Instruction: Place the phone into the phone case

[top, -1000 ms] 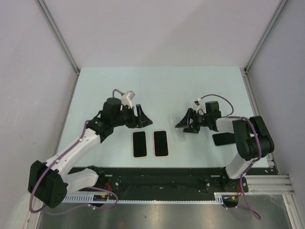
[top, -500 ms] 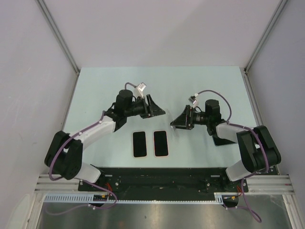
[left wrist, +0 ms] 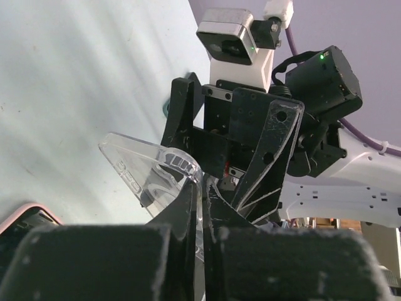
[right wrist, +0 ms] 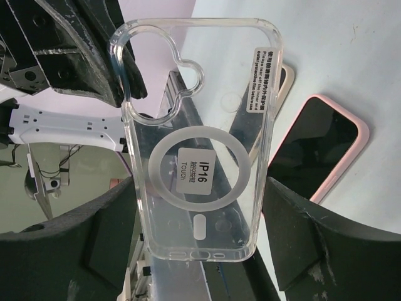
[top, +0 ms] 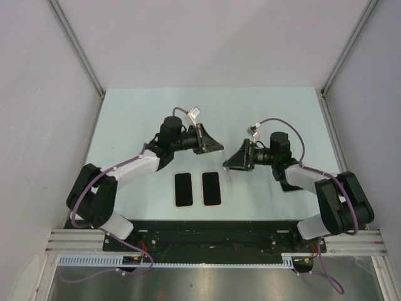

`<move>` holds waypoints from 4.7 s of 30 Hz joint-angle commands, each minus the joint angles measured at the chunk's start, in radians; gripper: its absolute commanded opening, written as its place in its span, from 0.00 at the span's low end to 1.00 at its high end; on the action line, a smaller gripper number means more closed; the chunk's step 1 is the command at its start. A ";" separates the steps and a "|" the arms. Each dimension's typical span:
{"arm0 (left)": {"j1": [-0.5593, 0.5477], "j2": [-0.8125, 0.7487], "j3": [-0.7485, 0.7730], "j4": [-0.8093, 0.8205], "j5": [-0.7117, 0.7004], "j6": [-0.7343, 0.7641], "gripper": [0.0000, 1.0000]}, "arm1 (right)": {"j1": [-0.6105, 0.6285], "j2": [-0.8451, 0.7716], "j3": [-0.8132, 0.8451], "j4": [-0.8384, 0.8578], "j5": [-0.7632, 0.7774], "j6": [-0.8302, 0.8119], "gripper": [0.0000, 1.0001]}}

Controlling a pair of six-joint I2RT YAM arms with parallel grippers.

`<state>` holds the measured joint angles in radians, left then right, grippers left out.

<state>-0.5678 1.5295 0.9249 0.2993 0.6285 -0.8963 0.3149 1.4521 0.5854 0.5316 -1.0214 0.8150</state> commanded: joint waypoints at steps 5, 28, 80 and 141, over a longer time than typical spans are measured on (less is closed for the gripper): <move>-0.015 0.029 0.038 0.008 0.013 -0.036 0.00 | -0.051 -0.134 0.001 -0.151 0.099 -0.054 0.83; -0.273 0.122 0.201 -0.474 -0.464 -0.133 0.00 | -0.356 -0.524 0.036 -0.838 0.491 -0.260 1.00; -0.189 -0.363 0.137 -0.822 -0.701 0.430 1.00 | -0.551 -0.018 0.346 -1.400 1.299 0.193 0.93; 0.086 -0.571 -0.054 -0.833 -0.694 0.580 1.00 | -0.384 0.317 0.387 -1.088 0.803 -0.390 0.60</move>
<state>-0.4904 0.9844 0.8787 -0.5613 -0.0719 -0.3214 -0.1169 1.7061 0.9974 -0.5262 -0.2710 0.5522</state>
